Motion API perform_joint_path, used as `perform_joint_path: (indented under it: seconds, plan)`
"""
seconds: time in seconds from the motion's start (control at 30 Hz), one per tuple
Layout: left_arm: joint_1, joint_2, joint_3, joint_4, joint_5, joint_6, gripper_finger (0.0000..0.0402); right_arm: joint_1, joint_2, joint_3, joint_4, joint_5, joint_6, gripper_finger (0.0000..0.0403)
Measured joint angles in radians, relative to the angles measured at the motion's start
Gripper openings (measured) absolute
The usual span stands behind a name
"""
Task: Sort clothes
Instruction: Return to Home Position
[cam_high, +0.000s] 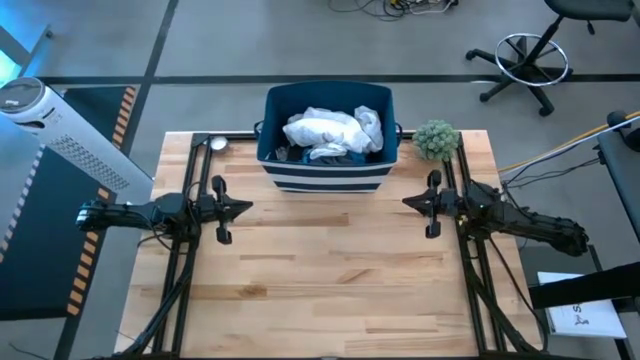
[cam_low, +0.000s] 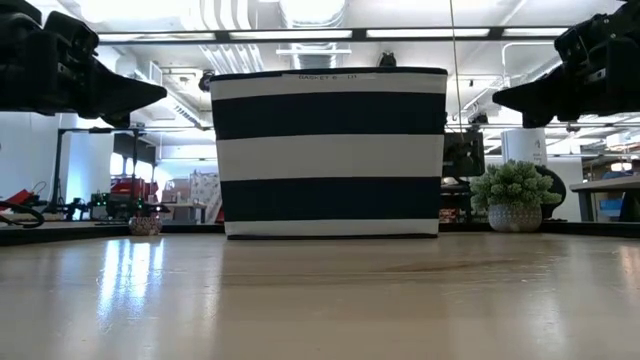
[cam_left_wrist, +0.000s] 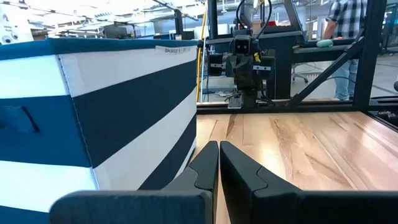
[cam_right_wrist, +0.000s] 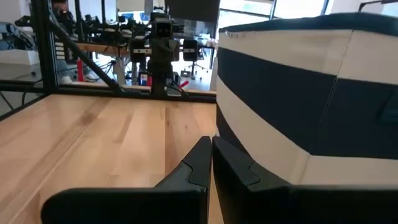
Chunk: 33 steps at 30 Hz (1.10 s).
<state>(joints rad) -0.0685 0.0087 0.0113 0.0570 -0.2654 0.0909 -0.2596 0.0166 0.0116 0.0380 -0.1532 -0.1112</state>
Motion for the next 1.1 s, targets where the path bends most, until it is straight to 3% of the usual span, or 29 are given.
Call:
perform_joint_path:
  seconds: [1.1]
  plan:
    - [0.000, 0.097, 0.000, 0.012, 0.002, 0.001, 0.0020, 0.000, 0.013, -0.001, -0.003, -0.002, -0.003, 0.0000]
